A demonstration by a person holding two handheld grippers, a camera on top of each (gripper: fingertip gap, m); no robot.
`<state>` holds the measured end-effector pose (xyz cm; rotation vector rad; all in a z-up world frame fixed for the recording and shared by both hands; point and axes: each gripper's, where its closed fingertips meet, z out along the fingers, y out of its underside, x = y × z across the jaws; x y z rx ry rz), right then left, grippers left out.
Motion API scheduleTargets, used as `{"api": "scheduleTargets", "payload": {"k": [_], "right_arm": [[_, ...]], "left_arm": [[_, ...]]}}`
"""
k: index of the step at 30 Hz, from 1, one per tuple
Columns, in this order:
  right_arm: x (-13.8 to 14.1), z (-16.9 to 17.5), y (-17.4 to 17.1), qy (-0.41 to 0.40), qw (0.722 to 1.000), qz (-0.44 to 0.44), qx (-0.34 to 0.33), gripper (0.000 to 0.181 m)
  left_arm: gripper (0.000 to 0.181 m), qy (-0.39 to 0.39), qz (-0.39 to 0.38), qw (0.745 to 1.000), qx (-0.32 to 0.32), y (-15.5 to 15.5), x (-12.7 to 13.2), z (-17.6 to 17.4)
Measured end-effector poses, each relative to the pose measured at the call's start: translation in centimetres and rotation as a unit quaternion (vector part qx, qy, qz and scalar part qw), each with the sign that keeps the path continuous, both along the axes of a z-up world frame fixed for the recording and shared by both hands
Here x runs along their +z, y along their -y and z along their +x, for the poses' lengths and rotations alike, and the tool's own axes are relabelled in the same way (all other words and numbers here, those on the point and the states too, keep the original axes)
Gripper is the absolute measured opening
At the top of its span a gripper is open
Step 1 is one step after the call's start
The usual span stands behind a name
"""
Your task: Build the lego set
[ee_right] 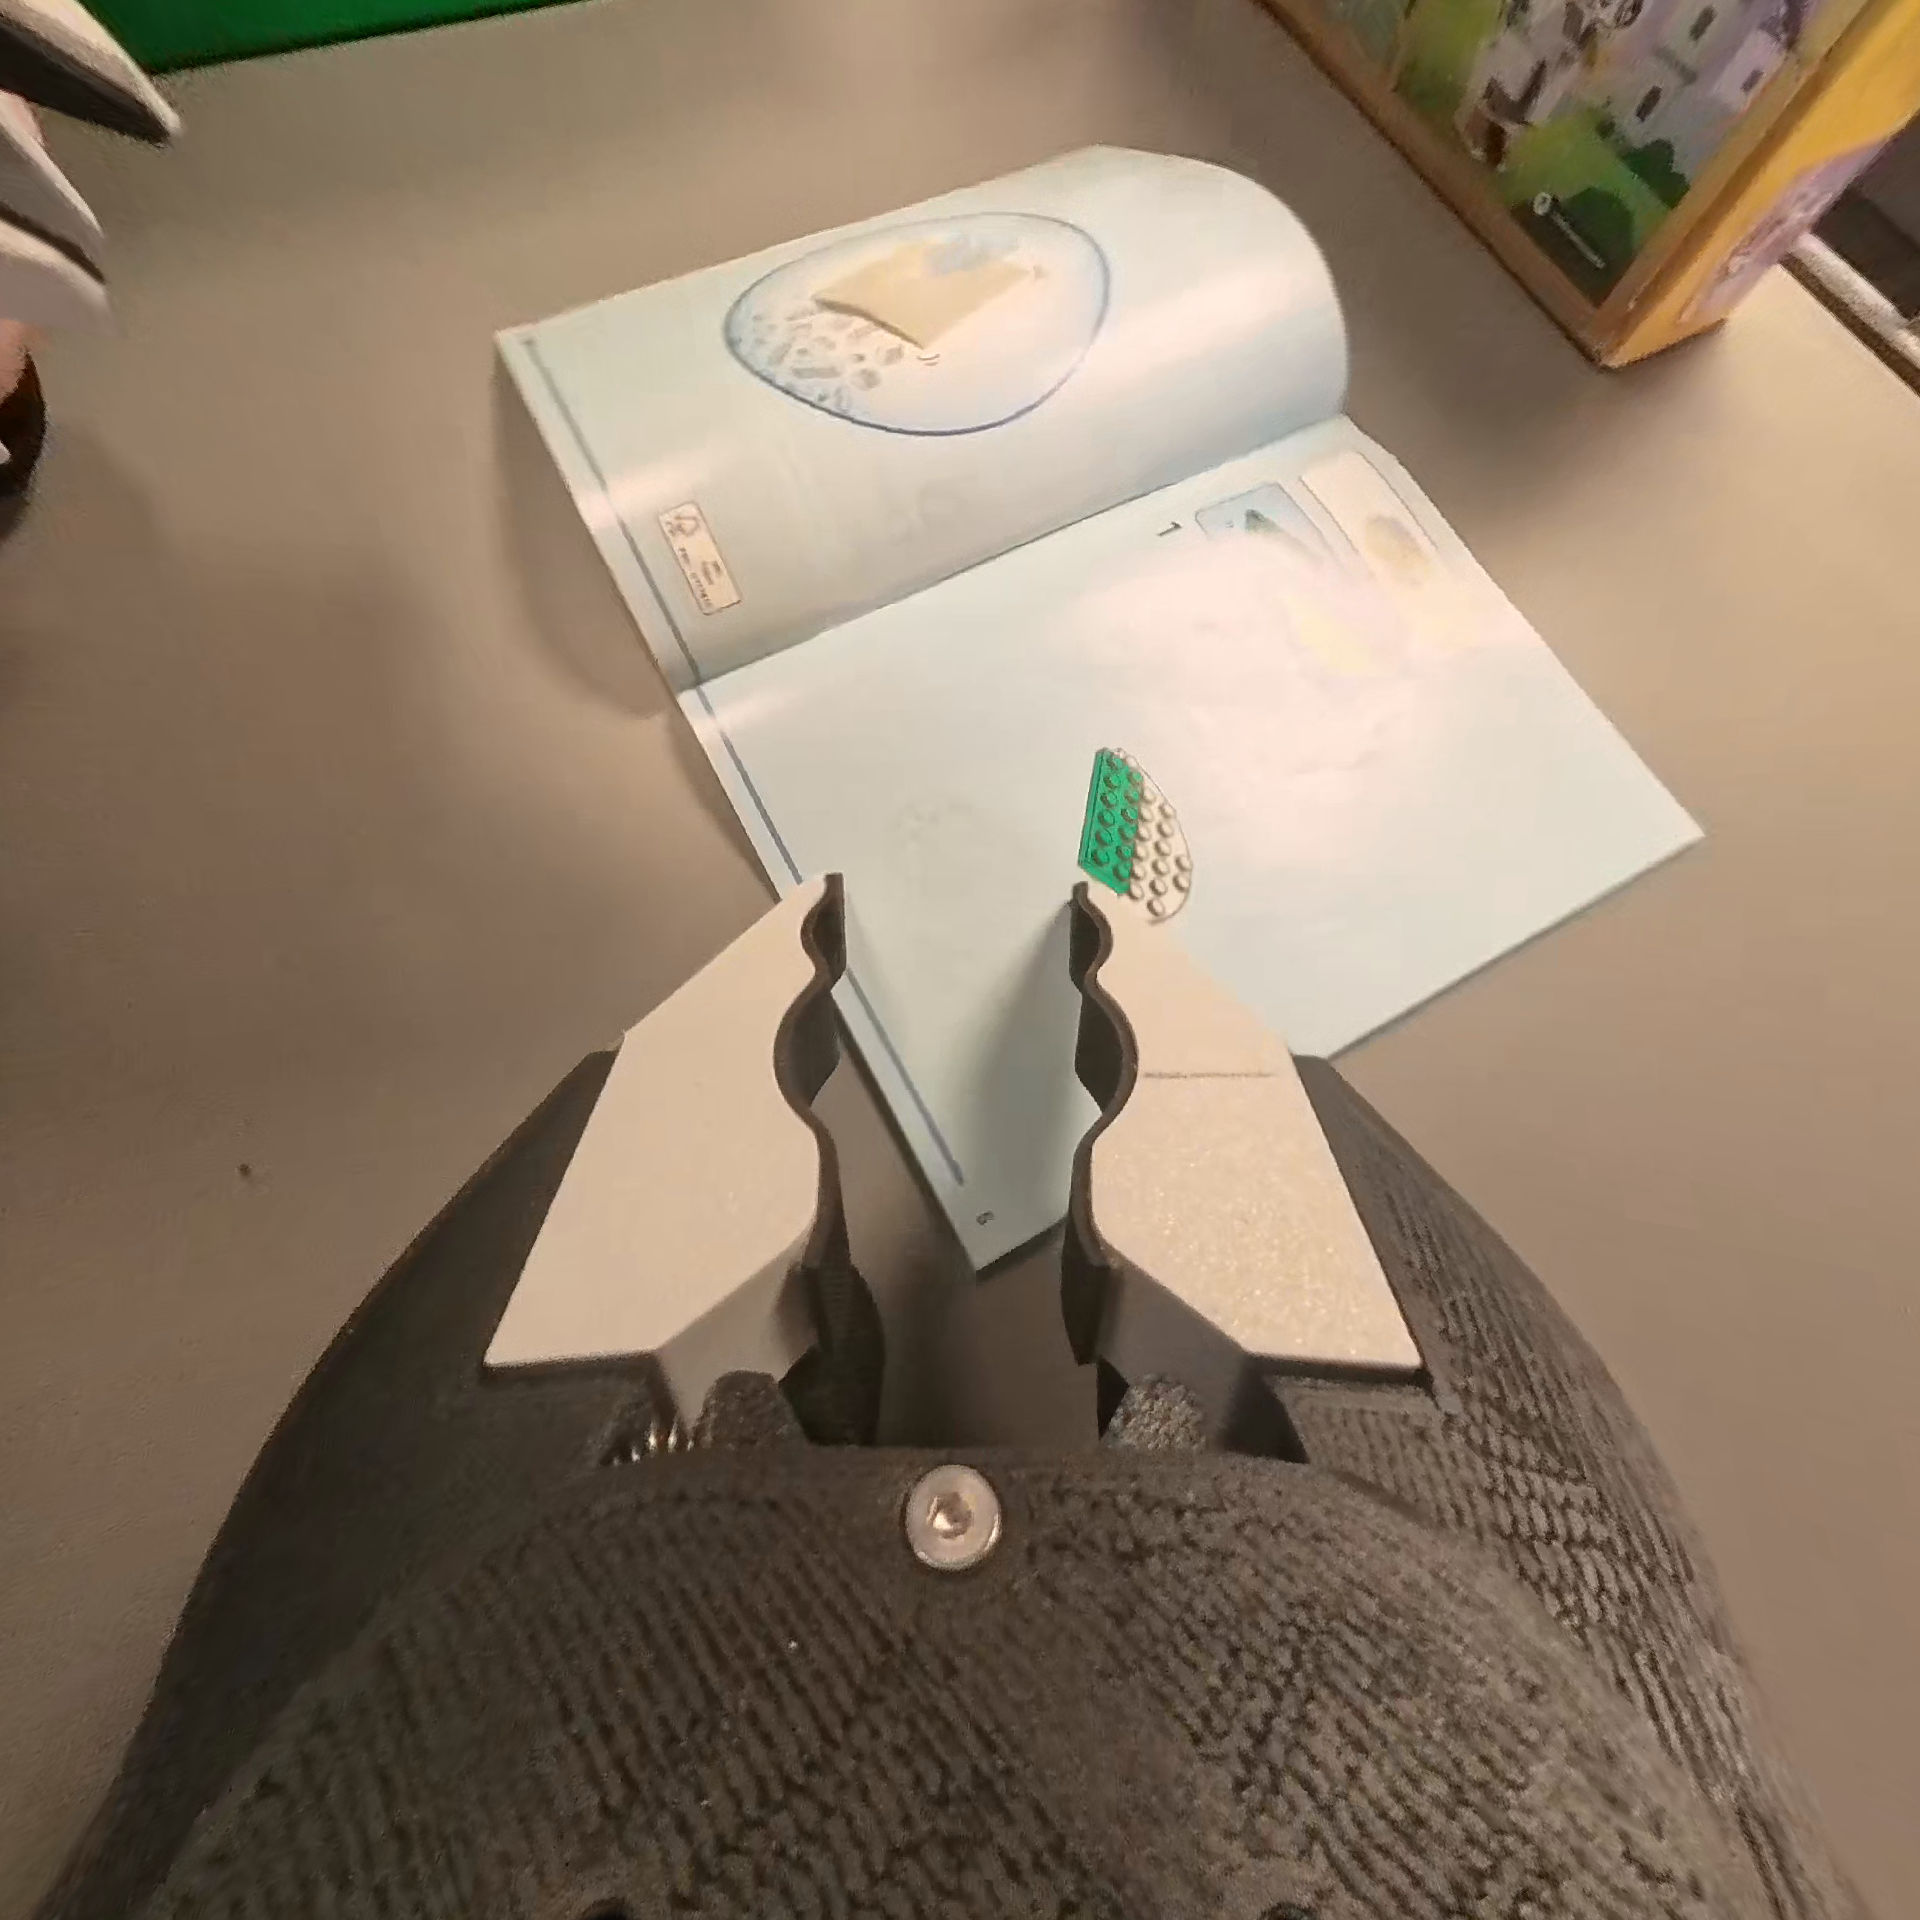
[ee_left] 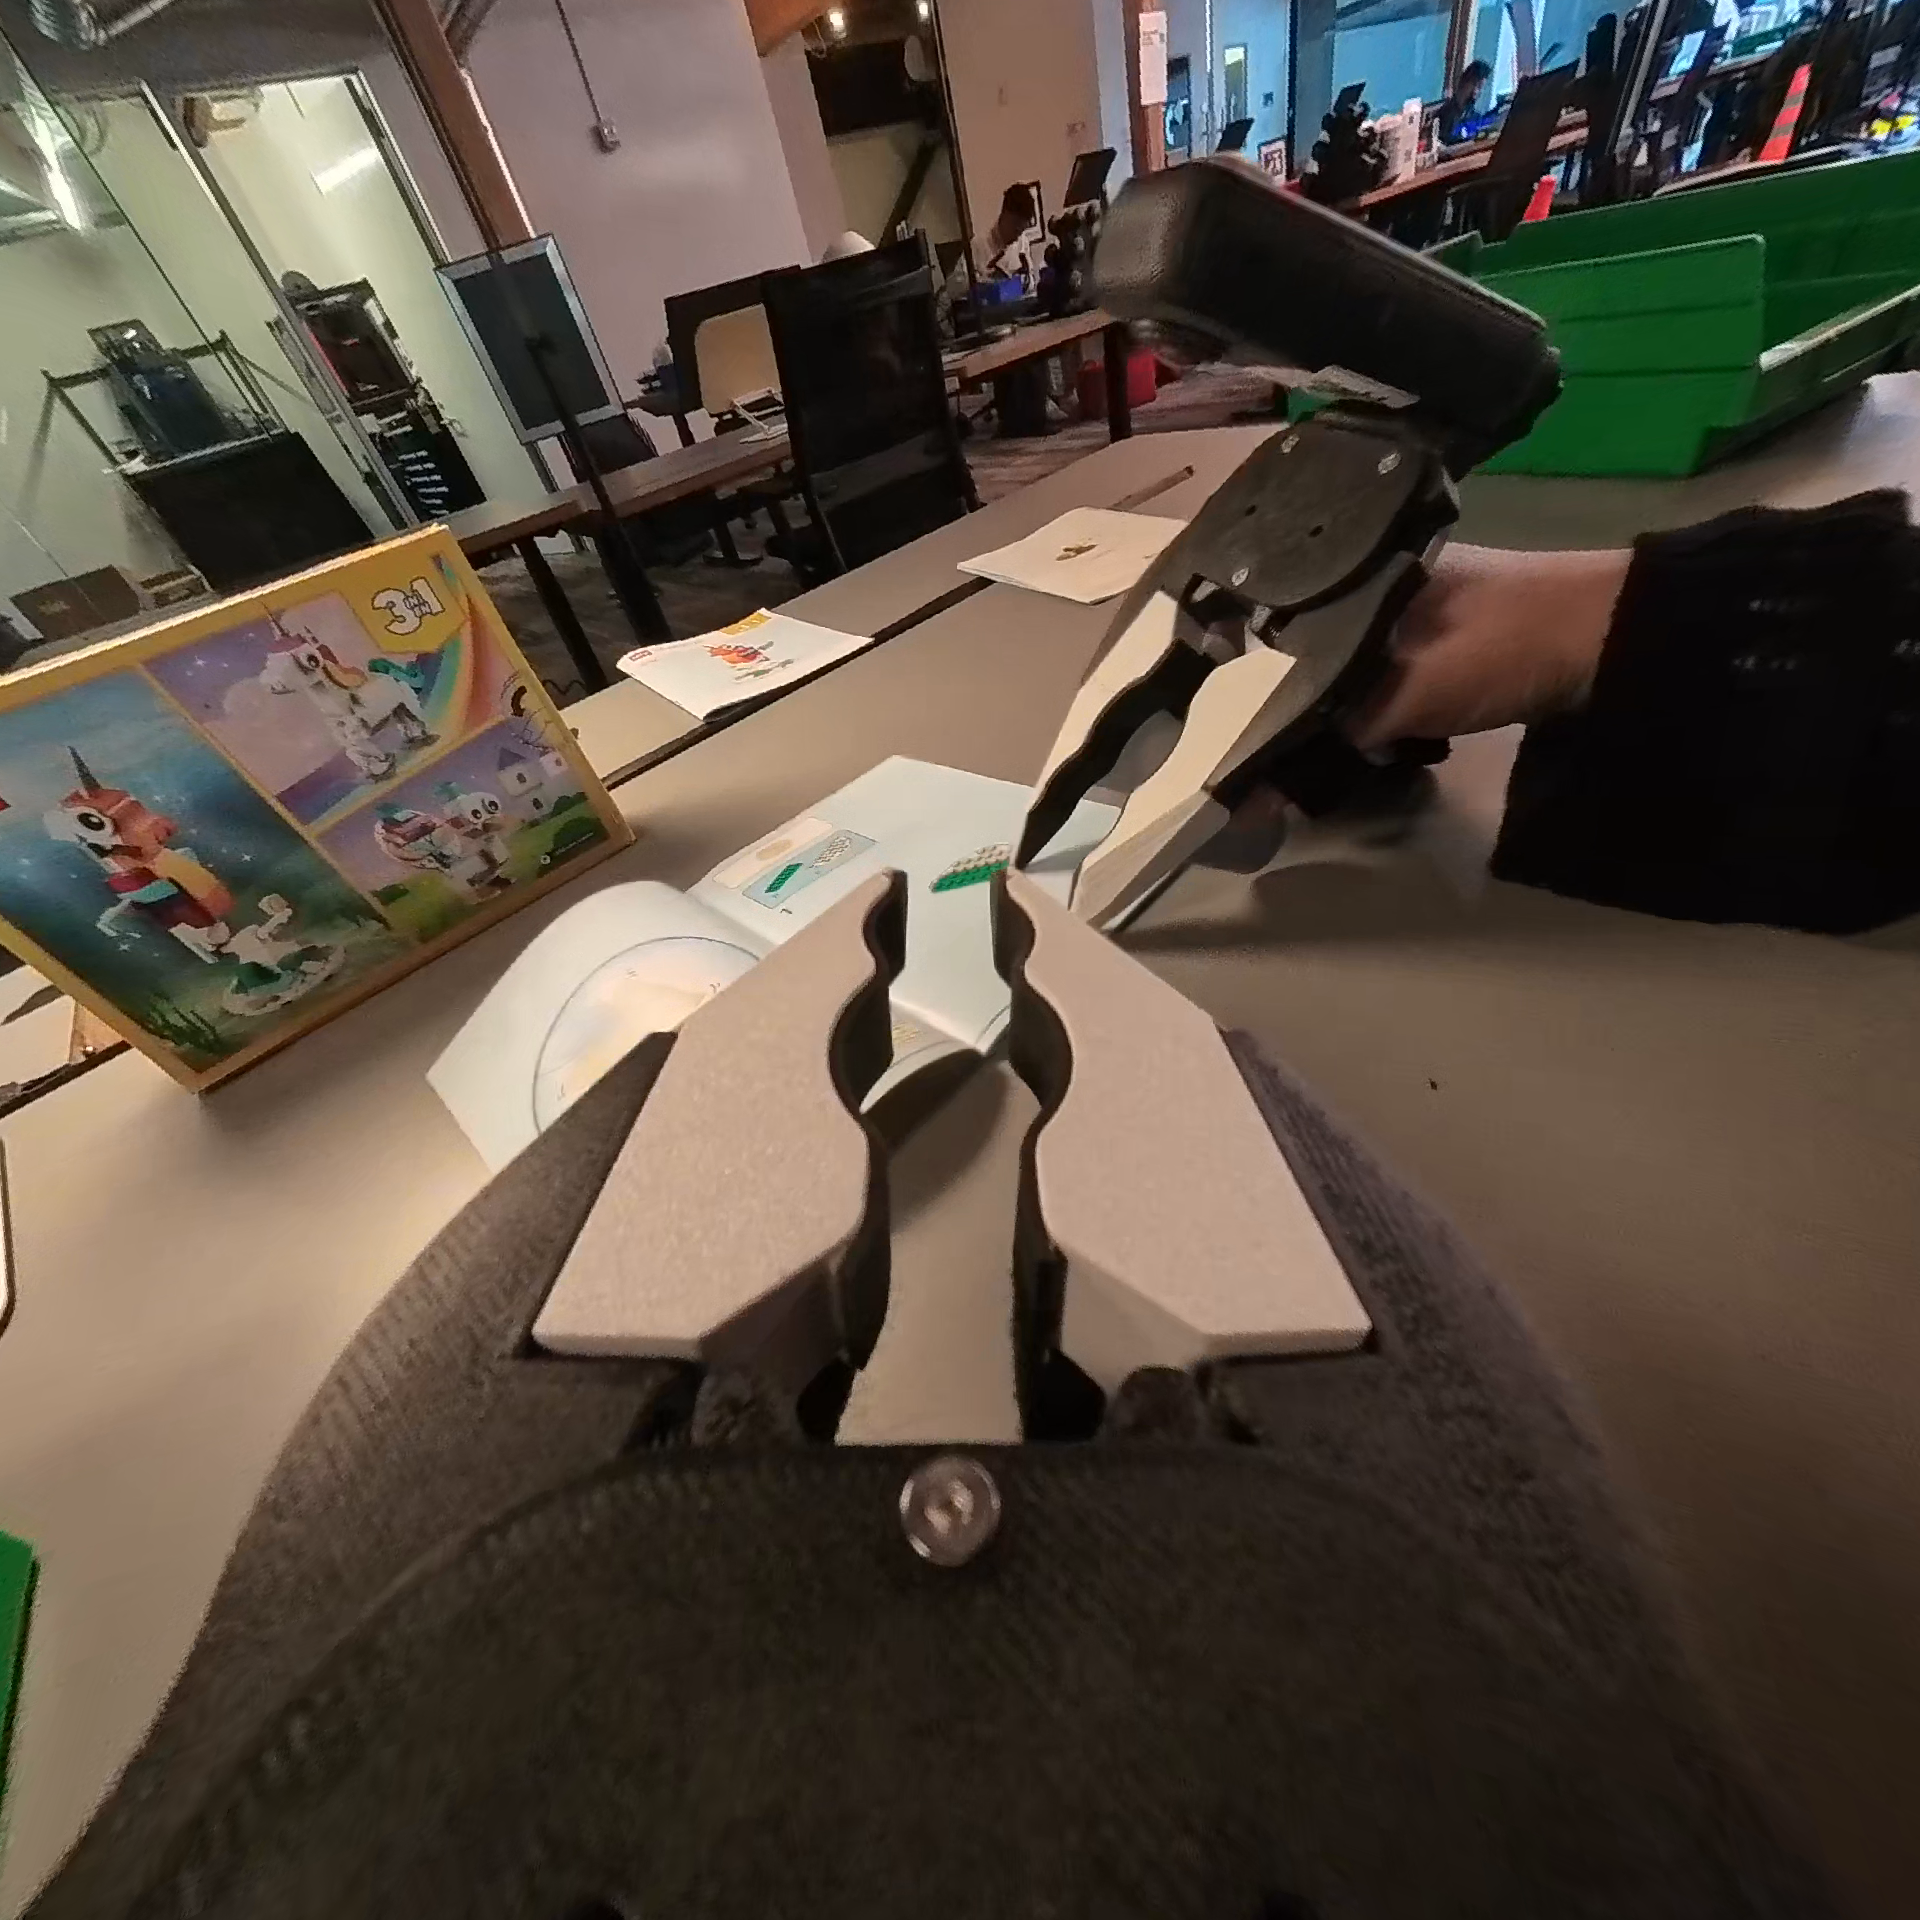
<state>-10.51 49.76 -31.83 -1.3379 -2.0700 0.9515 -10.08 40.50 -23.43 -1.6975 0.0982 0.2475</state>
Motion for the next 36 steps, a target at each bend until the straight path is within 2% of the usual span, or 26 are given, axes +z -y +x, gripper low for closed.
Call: {"api": "scheduleTargets", "payload": {"k": [3,4,6,8,10,13,15,16,19,21,23,25,27,29,32,36], "right_arm": [[0.1,0.2,-0.7,-0.008,1.000,0.009,-0.009,0.045],[0.7,0.0,-0.8,-0.033,0.999,0.027,-0.006,0.046],[3.5,-0.6,-1.1,-0.136,0.989,0.054,-0.019,0.047],[7.1,-0.6,-1.8,-0.256,0.963,0.068,-0.047,0.046],[9.3,0.1,-2.4,-0.343,0.935,0.050,-0.070,0.036],[11.0,1.3,-4.4,-0.402,0.904,0.074,-0.125,0.025],[11.4,1.7,-5.0,-0.418,0.894,0.081,-0.139,0.022],[11.4,1.7,-5.1,-0.416,0.895,0.082,-0.141,0.023],[11.1,1.6,-4.9,-0.408,0.899,0.088,-0.134,0.022],[10.8,1.4,-4.8,-0.404,0.901,0.092,-0.129,0.021],[10.6,1.2,-4.7,-0.396,0.905,0.093,-0.127,0.020],[10.6,1.2,-4.6,-0.397,0.905,0.093,-0.124,0.019],[10.6,1.3,-4.7,-0.397,0.904,0.093,-0.126,0.019],[10.6,1.3,-4.8,-0.396,0.904,0.092,-0.130,0.018],[10.5,1.2,-4.8,-0.394,0.905,0.092,-0.131,0.018],[10.4,1.2,-4.8,-0.391,0.906,0.095,-0.130,0.017]], "left_arm": [[0.015,0.008,0.003,1.000,0.000,0.0,0.0,-0.1],[0.015,0.012,0.005,1.000,-0.002,0.0,0.1,-0.1],[0.015,0.016,0.009,1.000,-0.003,0.0,0.2,-0.1],[0.015,0.013,0.017,1.000,-0.003,0.1,0.5,-0.1],[0.015,0.004,0.029,1.000,-0.002,0.2,0.9,-0.1],[0.019,-0.022,0.055,0.998,0.007,0.5,1.9,-0.1],[0.024,-0.052,0.060,0.997,0.025,0.9,2.6,0.0],[0.026,-0.058,0.047,0.996,0.051,1.3,3.3,0.1],[0.026,-0.068,0.091,0.991,0.073,4.3,9.1,3.3],[0.026,-0.071,0.106,0.988,0.086,7.0,12.2,3.8],[0.027,-0.077,0.094,0.985,0.120,9.6,14.2,1.7],[0.031,-0.064,0.053,0.985,0.154,11.9,14.8,-1.5],[0.033,-0.048,0.005,0.978,0.203,14.4,14.2,-5.3],[0.033,-0.016,-0.058,0.965,0.255,16.8,12.2,-9.6],[0.022,0.067,-0.157,0.936,0.309,19.6,7.3,-15.9],[0.024,0.217,-0.245,0.887,0.326,21.6,-0.1,-21.6]]}}
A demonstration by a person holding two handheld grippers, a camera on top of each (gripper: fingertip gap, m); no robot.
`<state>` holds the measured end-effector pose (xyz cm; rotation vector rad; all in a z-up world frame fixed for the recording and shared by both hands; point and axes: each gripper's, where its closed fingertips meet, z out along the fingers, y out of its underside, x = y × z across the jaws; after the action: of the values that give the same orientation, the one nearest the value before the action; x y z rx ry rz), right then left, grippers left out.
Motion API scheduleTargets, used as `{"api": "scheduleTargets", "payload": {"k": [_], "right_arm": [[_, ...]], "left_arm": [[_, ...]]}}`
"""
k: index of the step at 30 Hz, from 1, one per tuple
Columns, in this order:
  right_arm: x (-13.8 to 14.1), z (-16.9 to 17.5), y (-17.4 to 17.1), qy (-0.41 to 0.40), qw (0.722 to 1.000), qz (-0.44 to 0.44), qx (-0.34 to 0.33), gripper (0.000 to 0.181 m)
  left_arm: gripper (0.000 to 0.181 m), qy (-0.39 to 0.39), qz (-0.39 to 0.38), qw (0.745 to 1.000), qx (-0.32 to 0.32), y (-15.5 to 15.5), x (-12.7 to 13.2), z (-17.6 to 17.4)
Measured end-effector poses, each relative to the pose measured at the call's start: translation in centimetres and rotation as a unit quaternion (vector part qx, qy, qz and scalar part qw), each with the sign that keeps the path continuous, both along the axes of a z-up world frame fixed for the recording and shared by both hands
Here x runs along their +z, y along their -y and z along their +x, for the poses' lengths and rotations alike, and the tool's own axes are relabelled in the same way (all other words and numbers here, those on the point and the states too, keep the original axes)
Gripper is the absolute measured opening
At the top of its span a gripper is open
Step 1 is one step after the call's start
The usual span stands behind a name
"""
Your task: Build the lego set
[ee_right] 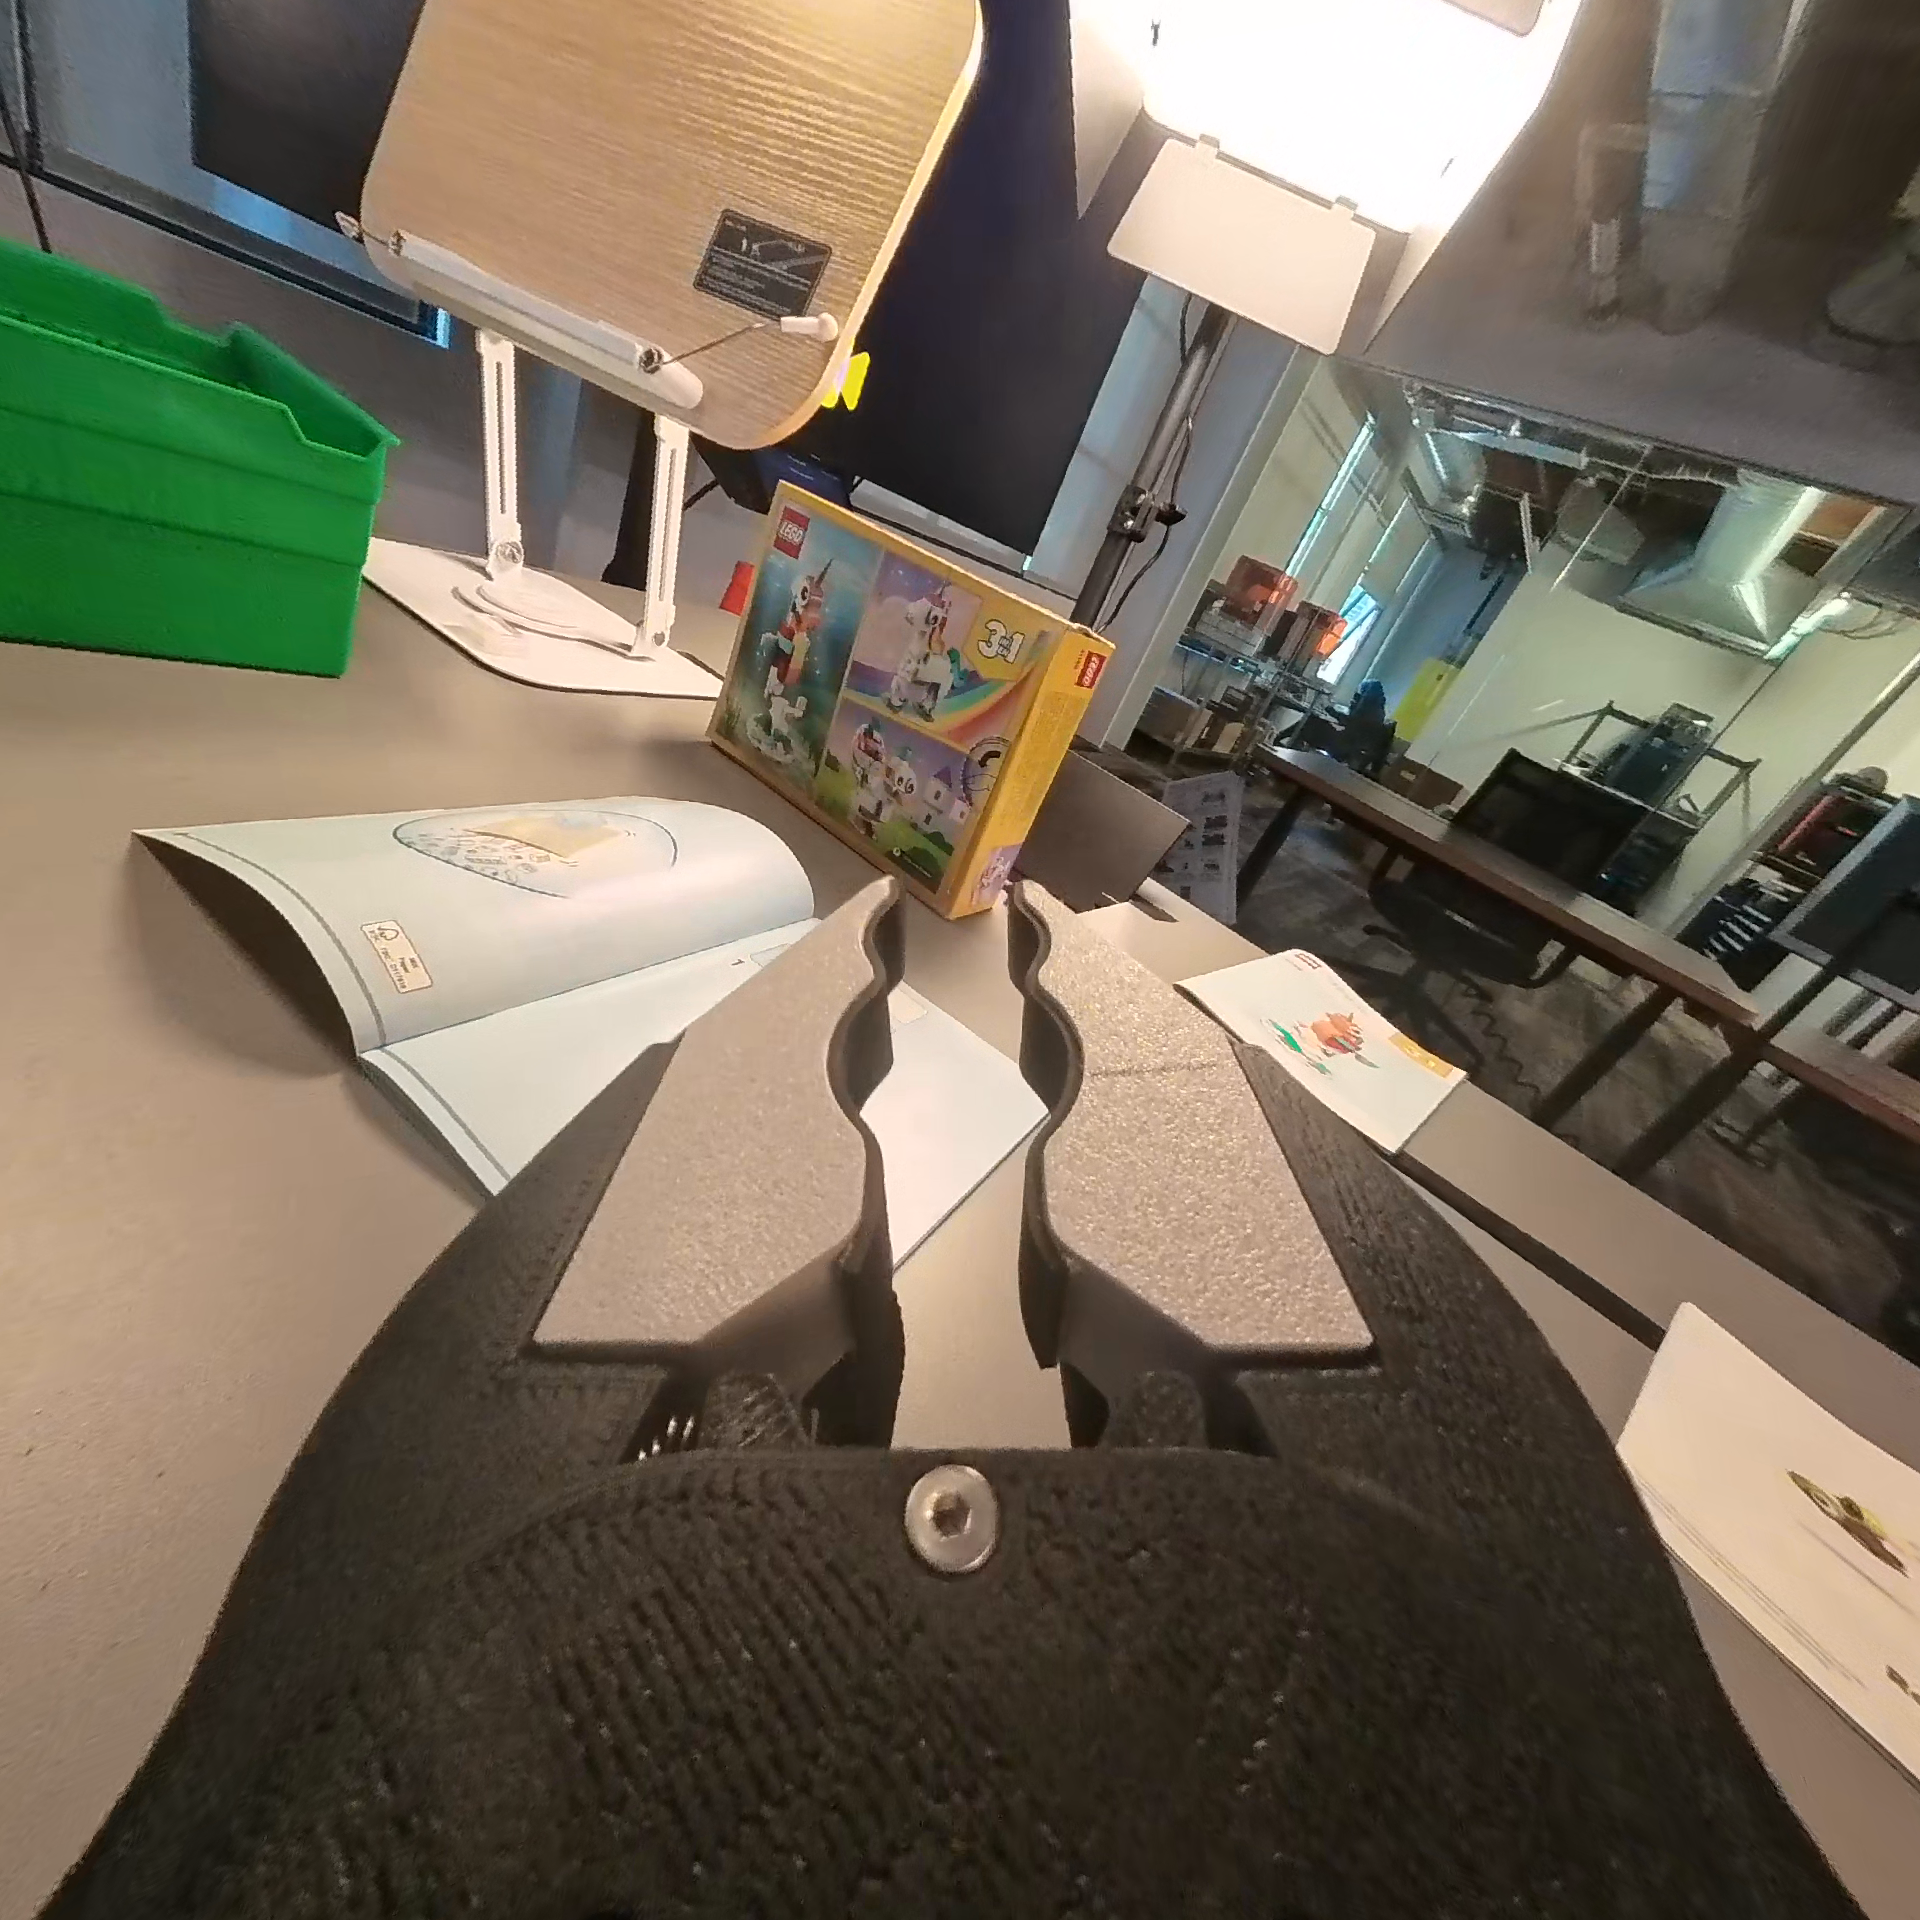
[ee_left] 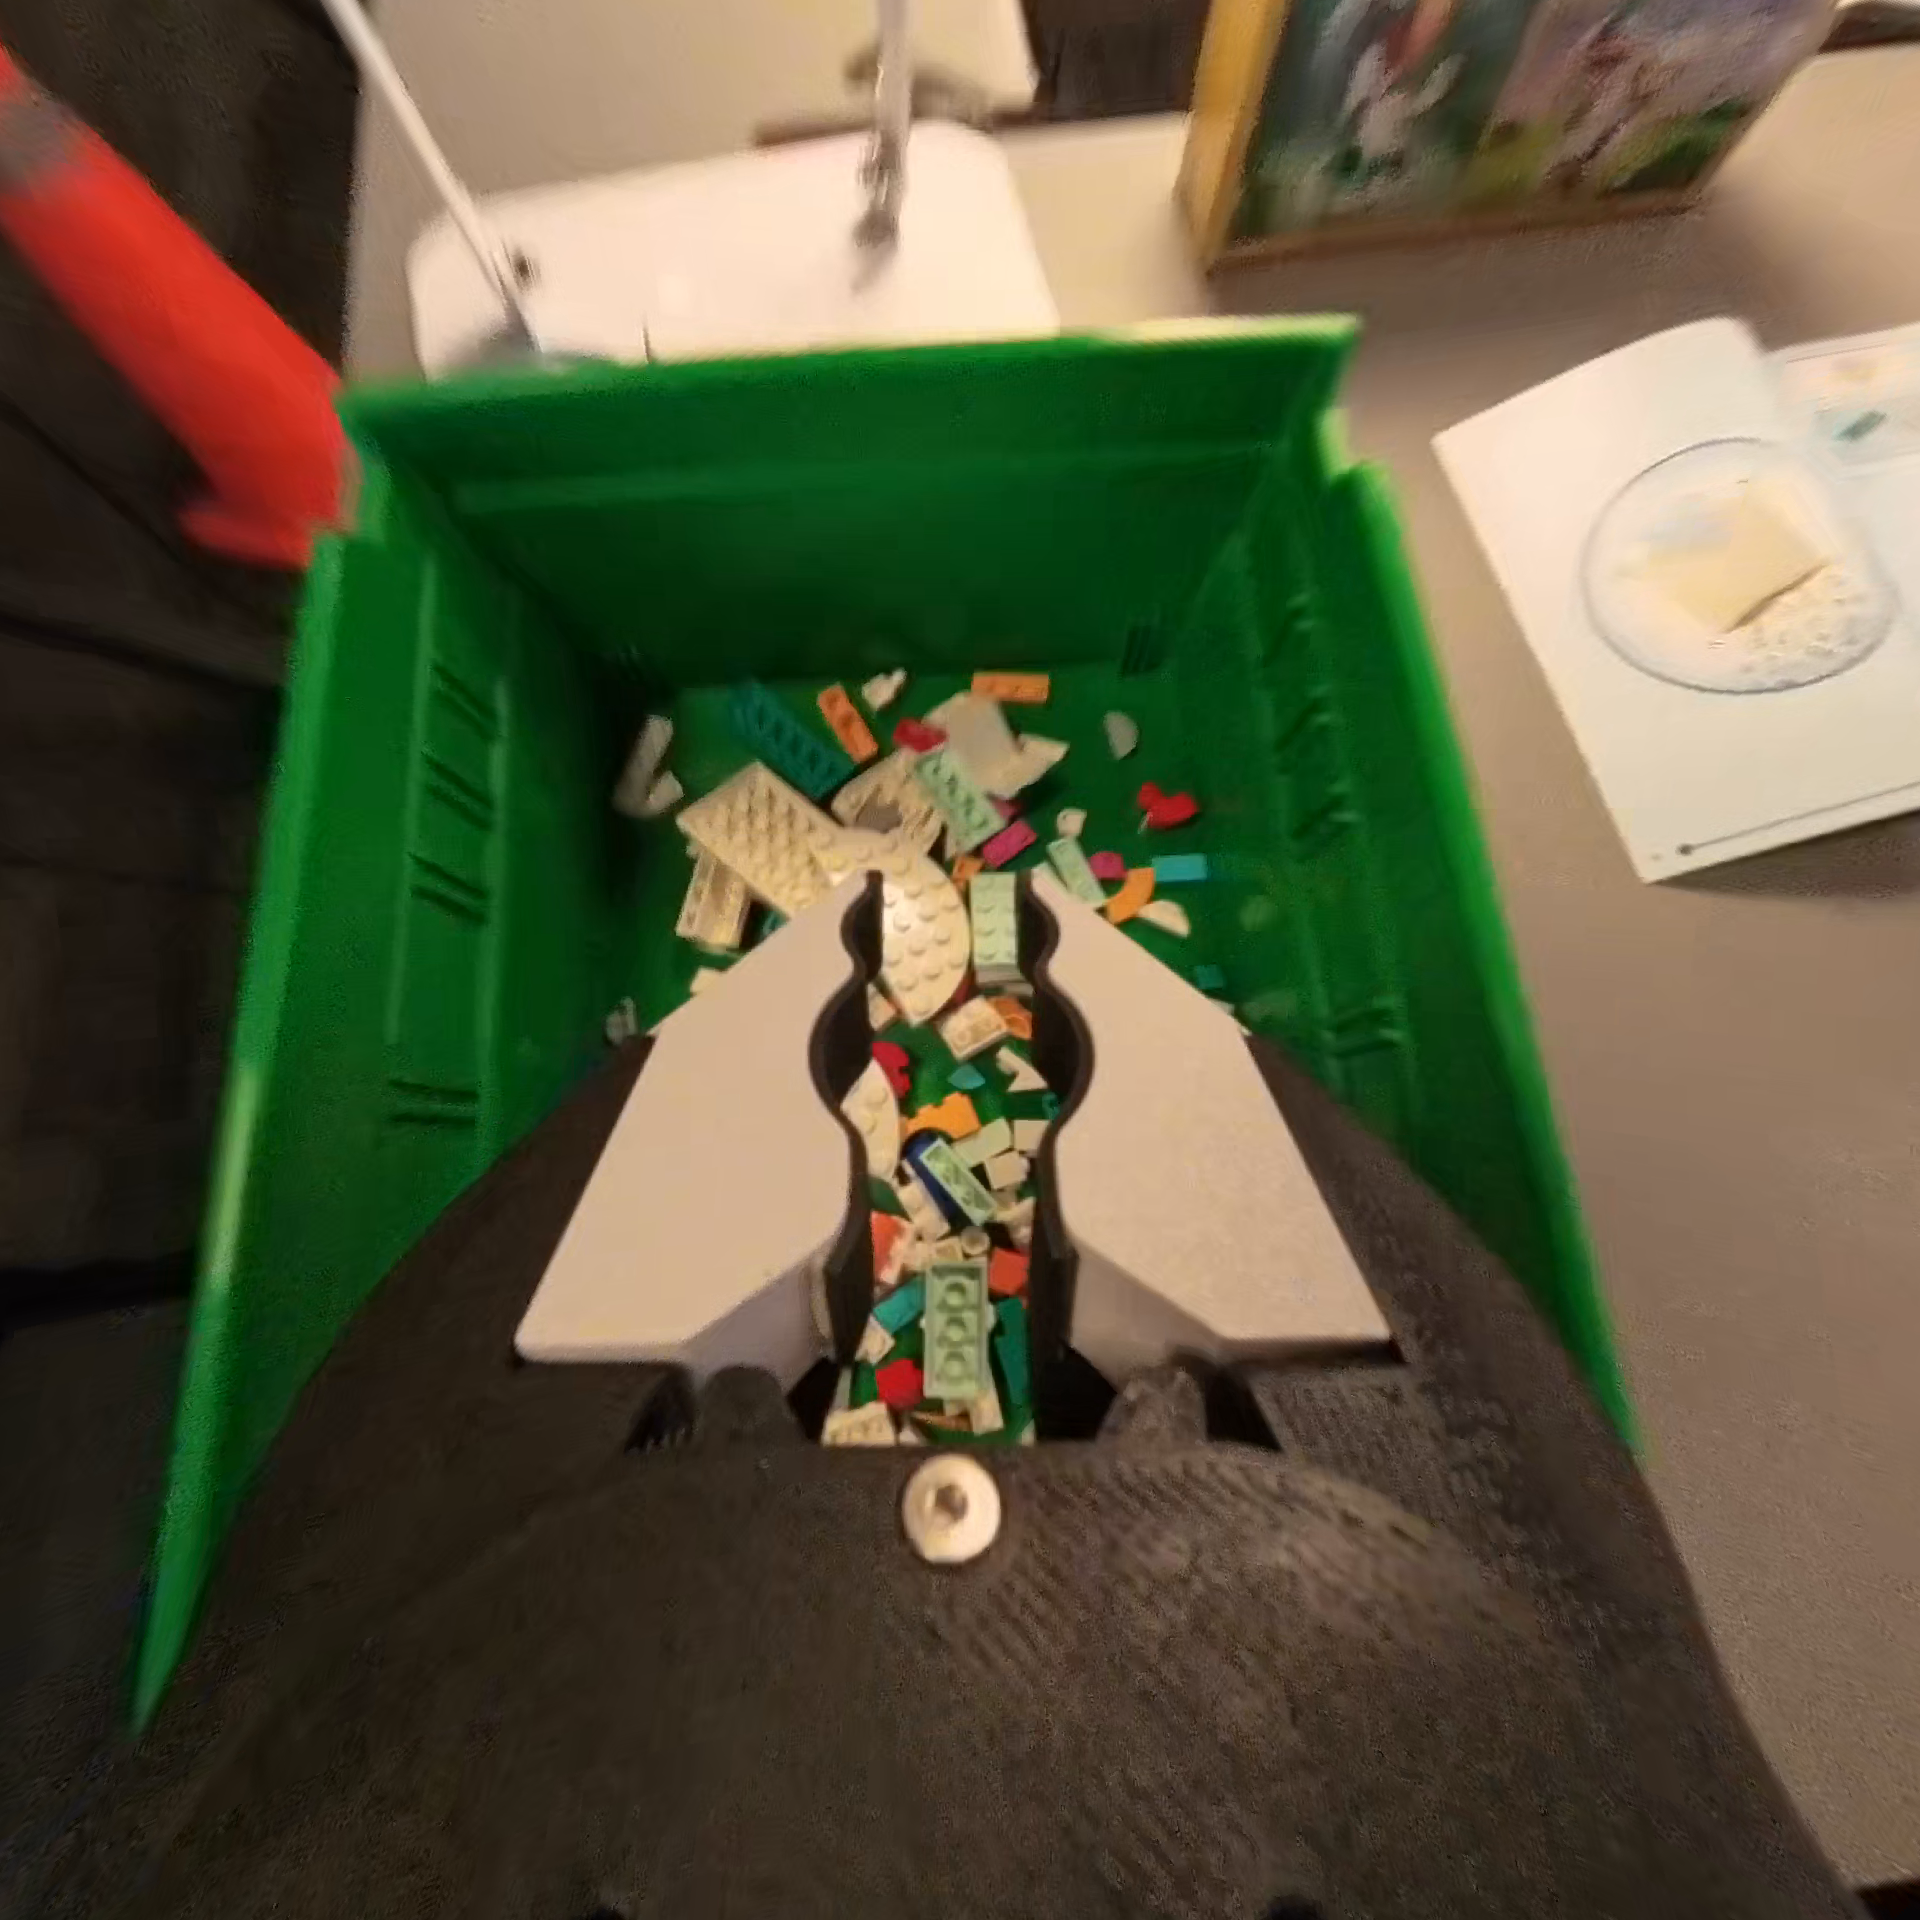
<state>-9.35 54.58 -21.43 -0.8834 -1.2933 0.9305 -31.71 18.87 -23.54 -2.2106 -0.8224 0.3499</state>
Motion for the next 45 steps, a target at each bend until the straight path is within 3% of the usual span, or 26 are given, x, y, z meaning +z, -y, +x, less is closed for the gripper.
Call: {"api": "scheduleTargets", "payload": {"k": [4,9,16,23,28,34,38,42,45], "right_arm": [[0.0,0.0,-0.1,0.001,1.000,-0.003,0.000,0.018],[-0.1,-0.1,-0.1,0.004,1.000,-0.007,0.000,0.018],[-0.2,-0.2,-0.1,0.006,1.000,-0.008,0.000,0.017],[-0.2,-0.2,-0.2,0.005,1.000,-0.011,0.000,0.017],[-0.1,-0.2,0.0,0.002,1.000,-0.015,0.008,0.017],[0.0,-0.2,-0.1,0.000,1.000,-0.020,0.009,0.017],[-0.1,-0.3,0.0,0.003,1.000,-0.017,0.009,0.017],[-0.1,-0.3,-0.1,0.003,1.000,-0.017,0.008,0.017],[0.0,-0.3,-0.2,0.001,1.000,-0.019,0.006,0.017]], "left_arm": [[0.033,0.102,0.001,0.994,0.031,0.7,-4.0,-1.8],[0.034,0.112,-0.026,0.992,0.042,1.0,-6.1,-2.1],[0.031,0.152,0.007,0.987,0.049,0.6,-6.8,-2.3],[0.015,0.132,-0.019,0.990,0.032,0.2,-7.2,-1.6],[0.014,0.095,-0.027,0.995,0.007,0.0,-6.7,-1.5],[0.006,0.002,0.019,1.000,0.022,0.6,-3.3,-2.4],[0.006,-0.076,0.071,0.994,0.030,1.0,1.2,-1.7],[0.006,-0.126,0.123,0.984,-0.005,-0.6,6.3,1.2],[0.007,-0.142,0.180,0.971,-0.072,-3.7,10.5,5.8]]}}
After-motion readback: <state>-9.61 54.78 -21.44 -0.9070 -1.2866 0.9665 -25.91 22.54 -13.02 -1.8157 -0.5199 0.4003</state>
